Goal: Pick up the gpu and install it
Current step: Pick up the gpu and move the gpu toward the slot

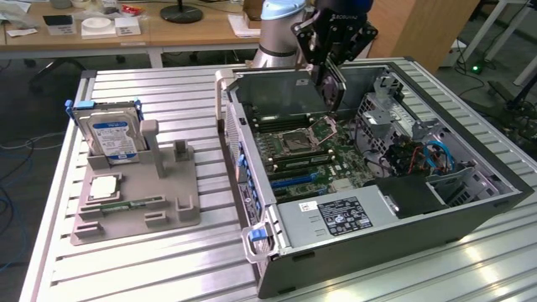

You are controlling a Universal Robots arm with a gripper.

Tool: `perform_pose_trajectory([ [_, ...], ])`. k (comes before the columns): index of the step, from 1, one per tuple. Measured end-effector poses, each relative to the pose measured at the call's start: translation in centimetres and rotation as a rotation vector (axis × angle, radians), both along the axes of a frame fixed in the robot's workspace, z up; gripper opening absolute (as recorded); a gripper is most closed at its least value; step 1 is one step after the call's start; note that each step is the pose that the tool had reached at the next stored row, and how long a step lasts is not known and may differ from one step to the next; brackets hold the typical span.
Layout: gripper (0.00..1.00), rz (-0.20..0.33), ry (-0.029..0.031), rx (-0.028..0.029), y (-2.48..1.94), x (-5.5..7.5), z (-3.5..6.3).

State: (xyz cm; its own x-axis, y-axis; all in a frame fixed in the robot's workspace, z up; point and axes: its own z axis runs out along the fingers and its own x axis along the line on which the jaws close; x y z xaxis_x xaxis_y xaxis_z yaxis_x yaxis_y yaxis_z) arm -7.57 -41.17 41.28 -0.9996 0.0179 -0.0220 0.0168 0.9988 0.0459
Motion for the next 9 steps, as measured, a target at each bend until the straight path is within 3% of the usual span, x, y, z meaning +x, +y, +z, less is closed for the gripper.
perform_pose_trajectory([
  [9, 0.28, 0.000, 0.0000, -0.0001, 0.00, 2.1, -0.03],
])
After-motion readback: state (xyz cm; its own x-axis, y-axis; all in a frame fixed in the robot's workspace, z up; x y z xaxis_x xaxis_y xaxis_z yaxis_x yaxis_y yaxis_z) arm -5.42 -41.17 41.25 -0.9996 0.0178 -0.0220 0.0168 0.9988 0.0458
